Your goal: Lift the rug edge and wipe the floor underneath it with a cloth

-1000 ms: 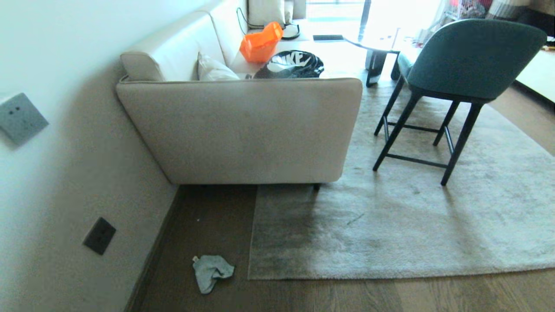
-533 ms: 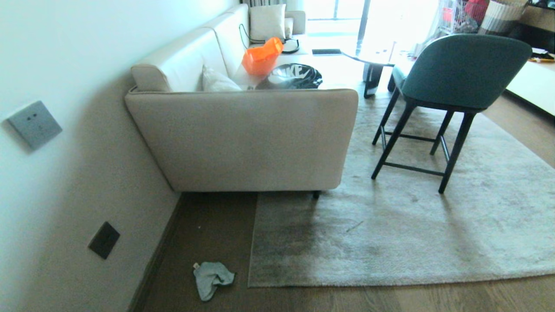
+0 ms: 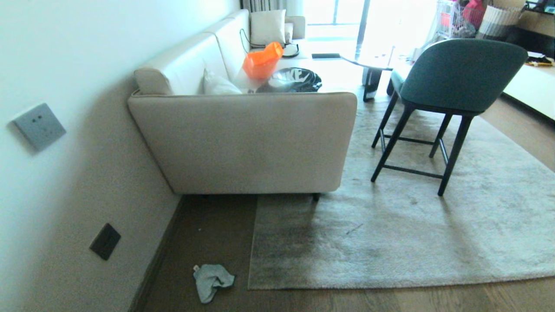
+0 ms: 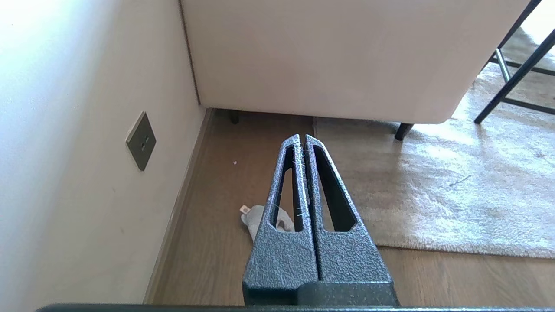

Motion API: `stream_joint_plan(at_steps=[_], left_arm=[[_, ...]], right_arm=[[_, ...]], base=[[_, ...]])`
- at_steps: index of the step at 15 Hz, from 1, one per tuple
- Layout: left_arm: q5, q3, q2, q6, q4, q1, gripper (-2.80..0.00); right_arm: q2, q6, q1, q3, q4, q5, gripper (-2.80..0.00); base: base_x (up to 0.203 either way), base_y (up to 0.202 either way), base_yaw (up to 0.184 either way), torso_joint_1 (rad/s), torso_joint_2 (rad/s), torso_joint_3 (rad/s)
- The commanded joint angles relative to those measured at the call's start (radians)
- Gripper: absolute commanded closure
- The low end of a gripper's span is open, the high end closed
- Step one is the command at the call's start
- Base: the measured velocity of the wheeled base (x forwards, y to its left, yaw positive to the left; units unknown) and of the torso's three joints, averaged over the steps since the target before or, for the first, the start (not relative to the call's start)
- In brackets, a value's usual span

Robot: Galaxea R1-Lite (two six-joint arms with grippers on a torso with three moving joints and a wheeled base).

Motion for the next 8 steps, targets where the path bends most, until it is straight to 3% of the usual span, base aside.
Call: stream_joint_plan(at_steps=[1, 8], left_arm=[[0.001, 0.0, 0.0, -0.001, -0.001, 0.0, 0.0], [0.001, 0.0, 0.0, -0.001, -0.001, 0.0, 0.0]], right_arm=[[0.001, 0.001, 0.0, 0.0, 0.0, 0.0, 0.0], [0.001, -0.003, 0.0, 0.0, -0.001, 0.0, 0.0]], base=[[0.0, 0.0, 0.0, 0.0, 0.0, 0.0], [0.0, 0.0, 0.0, 0.0, 0.0, 0.0]])
